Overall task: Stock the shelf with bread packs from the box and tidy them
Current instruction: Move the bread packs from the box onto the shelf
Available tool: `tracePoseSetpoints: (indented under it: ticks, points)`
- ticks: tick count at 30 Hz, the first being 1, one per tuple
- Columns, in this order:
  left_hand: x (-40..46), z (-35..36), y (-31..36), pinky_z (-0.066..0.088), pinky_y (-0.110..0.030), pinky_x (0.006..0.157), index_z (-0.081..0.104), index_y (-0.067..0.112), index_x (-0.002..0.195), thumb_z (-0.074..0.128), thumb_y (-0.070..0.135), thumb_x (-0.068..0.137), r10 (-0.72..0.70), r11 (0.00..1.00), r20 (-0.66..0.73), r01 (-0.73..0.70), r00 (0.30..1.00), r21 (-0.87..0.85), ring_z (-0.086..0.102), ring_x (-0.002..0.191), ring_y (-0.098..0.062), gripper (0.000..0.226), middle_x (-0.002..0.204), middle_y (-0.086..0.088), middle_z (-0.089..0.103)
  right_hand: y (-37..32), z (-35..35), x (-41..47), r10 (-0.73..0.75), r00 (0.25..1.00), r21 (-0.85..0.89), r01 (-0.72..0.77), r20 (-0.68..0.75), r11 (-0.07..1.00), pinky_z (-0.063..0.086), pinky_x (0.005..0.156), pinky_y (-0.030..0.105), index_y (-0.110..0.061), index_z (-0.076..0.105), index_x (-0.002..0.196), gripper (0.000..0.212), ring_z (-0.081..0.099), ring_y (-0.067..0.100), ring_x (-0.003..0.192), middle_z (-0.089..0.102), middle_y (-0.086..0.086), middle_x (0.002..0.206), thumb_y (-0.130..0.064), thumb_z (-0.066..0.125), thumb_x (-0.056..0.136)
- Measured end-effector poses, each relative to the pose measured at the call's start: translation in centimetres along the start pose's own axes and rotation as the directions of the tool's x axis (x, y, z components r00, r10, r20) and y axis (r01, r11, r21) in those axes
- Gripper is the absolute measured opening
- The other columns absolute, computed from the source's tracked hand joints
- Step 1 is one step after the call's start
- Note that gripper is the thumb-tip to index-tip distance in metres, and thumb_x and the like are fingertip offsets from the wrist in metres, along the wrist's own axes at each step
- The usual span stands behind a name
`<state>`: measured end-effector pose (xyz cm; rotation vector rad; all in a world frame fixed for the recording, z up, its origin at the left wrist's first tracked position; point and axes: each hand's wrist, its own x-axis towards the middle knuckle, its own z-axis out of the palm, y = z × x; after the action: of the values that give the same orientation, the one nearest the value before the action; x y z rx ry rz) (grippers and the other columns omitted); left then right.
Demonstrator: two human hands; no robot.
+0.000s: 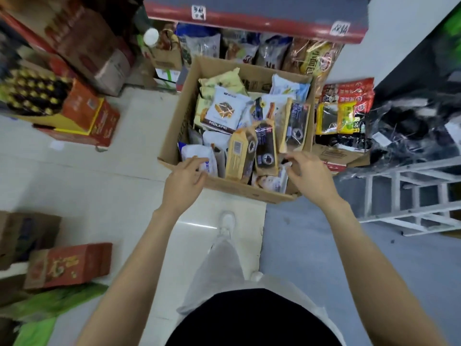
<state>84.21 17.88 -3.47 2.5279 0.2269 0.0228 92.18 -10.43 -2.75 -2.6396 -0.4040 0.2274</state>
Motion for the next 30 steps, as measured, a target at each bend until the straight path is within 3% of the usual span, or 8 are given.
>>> tracePoseSetpoints:
  ticks: [6,9,14,17,20,23,27,30]
  points:
    - [11.2,1.7,-2.0,0.042,-0.033,0.091,0.052,0.017,0.132,0.058,0.025,0.092,-0.093,0.991,0.140,0.105,0.986,-0.083,0.050,0.119,-0.024,0.041,0.128,-0.006,0.056,-0.3,1.0,8.7,0.160,0.987,0.032,-0.160,0.014,0.987,0.046,0.080,0.038,-0.009,0.056,0.121,0.033,0.053,0.033,0.106,0.058,0.014,0.114,-0.014,0.058,0.088]
    - [14.9,2.9,-2.4,0.042,-0.038,0.099,0.043,0.022,0.139,0.063,0.040,0.087,-0.181,0.965,0.245,0.219,0.952,-0.140,0.045,0.126,-0.020,0.058,0.137,-0.003,0.049,0.6,2.1,11.8,0.211,0.974,0.040,-0.215,0.085,0.976,0.040,0.096,0.043,-0.010,0.047,0.131,0.045,0.045,0.036,0.117,0.049,0.017,0.127,-0.014,0.058,0.088]
    - [17.7,6.1,-0.8,0.037,-0.045,0.106,0.019,0.027,0.149,0.069,0.062,0.071,-0.225,0.944,0.562,0.321,0.796,-0.078,0.032,0.137,-0.024,0.099,0.151,-0.004,0.027,3.2,5.3,14.9,0.332,0.925,0.065,-0.348,0.183,0.935,0.042,0.096,0.047,-0.011,0.038,0.137,0.057,0.045,0.039,0.119,0.044,0.019,0.131,-0.017,0.061,0.086]
    - [17.7,9.0,0.7,0.035,-0.050,0.107,0.009,0.027,0.149,0.073,0.069,0.060,-0.236,0.959,0.646,0.283,0.726,0.033,0.030,0.138,-0.029,0.118,0.151,-0.006,0.023,4.4,7.6,16.2,0.257,0.944,-0.013,-0.260,0.208,0.966,0.042,0.098,0.047,-0.010,0.034,0.138,0.059,0.041,0.037,0.125,0.040,0.017,0.136,-0.020,0.060,0.086]
    - [16.7,11.5,2.2,0.041,-0.050,0.099,0.001,0.028,0.147,0.079,0.063,0.057,-0.279,0.955,0.612,0.277,0.740,0.101,0.035,0.132,-0.035,0.124,0.145,-0.009,0.024,4.7,8.7,18.4,0.099,0.963,-0.121,-0.070,0.251,0.990,0.030,0.109,0.046,-0.014,0.024,0.146,0.070,0.022,0.035,0.139,0.024,0.016,0.149,-0.024,0.061,0.088]
    - [15.9,12.9,2.2,0.048,-0.048,0.089,0.011,0.027,0.141,0.082,0.041,0.066,-0.323,0.940,0.476,0.337,0.818,0.058,0.045,0.123,-0.034,0.104,0.137,-0.008,0.034,5.2,9.2,21.1,0.118,0.914,-0.199,-0.042,0.388,0.979,0.026,0.112,0.045,-0.018,0.008,0.150,0.089,0.012,0.034,0.143,0.014,0.016,0.154,-0.036,0.065,0.085]
    - [16.6,12.2,0.7,0.046,-0.034,0.087,0.023,0.023,0.131,0.082,0.024,0.071,-0.461,0.794,0.375,0.563,0.804,-0.229,0.056,0.111,-0.024,0.084,0.122,-0.007,0.057,5.5,9.8,22.9,0.232,0.850,-0.229,-0.136,0.473,0.964,0.033,0.109,0.044,-0.016,-0.001,0.150,0.105,0.032,0.034,0.137,0.029,0.019,0.148,-0.041,0.072,0.078]
    - [17.1,11.7,-1.0,0.048,-0.039,0.094,0.033,0.020,0.128,0.083,0.025,0.070,-0.552,0.675,0.368,0.660,0.748,-0.330,0.060,0.109,-0.023,0.076,0.116,-0.005,0.062,5.2,10.6,23.0,0.320,0.823,-0.222,-0.240,0.470,0.945,0.041,0.102,0.044,-0.010,0.002,0.149,0.106,0.038,0.035,0.132,0.031,0.017,0.146,-0.036,0.075,0.076]
